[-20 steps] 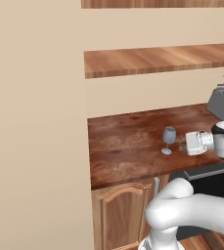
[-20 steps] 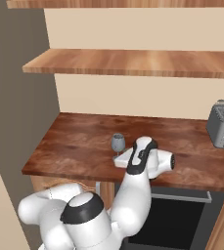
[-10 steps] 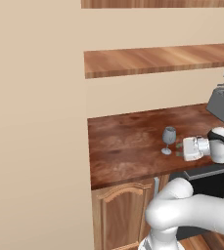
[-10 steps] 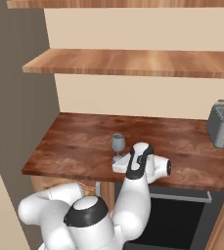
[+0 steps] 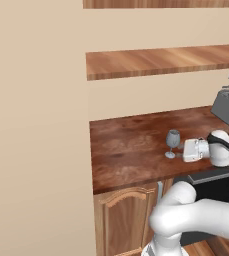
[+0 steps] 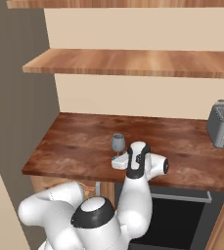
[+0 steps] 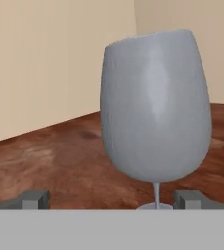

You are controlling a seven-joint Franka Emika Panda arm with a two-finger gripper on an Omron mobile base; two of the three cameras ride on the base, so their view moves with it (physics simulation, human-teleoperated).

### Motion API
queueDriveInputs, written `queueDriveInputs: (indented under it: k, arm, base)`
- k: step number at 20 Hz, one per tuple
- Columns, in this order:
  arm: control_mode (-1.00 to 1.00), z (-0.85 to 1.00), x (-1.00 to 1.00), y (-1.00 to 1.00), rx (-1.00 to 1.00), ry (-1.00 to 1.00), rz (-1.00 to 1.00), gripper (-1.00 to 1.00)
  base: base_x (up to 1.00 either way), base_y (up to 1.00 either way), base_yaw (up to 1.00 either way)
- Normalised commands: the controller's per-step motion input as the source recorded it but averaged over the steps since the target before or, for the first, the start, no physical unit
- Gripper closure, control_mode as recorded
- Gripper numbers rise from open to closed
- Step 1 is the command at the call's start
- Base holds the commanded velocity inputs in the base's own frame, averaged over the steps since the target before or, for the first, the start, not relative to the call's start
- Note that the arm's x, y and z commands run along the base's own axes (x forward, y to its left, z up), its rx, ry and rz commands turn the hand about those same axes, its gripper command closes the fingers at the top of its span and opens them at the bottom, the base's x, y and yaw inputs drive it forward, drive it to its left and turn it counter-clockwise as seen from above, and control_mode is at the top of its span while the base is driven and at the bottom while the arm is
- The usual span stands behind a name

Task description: Retrieve the wine glasses from the counter and place one next to each plate.

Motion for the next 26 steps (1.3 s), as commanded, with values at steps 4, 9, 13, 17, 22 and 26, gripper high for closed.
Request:
queueDriveInputs:
  k: [4, 9, 13, 17, 22, 26]
  arm:
    - [-1.00, -0.16, 0.18, 0.00, 0.00, 0.00, -0.04, -1.00]
    - [-1.00, -0.35, 0.16, 0.00, 0.02, 0.01, -0.03, -1.00]
    - [-1.00, -0.23, 0.18, 0.00, 0.02, 0.01, -0.02, -1.00]
    - [-1.00, 0.00, 0.12, 0.00, 0.00, 0.00, -0.03, -1.00]
    - [-1.00, 0.00, 0.07, 0.00, 0.00, 0.00, -0.02, -1.00]
    - [-1.00, 0.00, 0.06, 0.00, 0.00, 0.00, -0.02, -1.00]
  base:
    - [0.00, 0.00, 0.00]
    - [0.00, 0.00, 0.00]
    - [0.00, 0.00, 0.00]
    - [0.00, 0.00, 0.00]
    - [0.00, 0.00, 0.00]
    - [0.00, 0.00, 0.00]
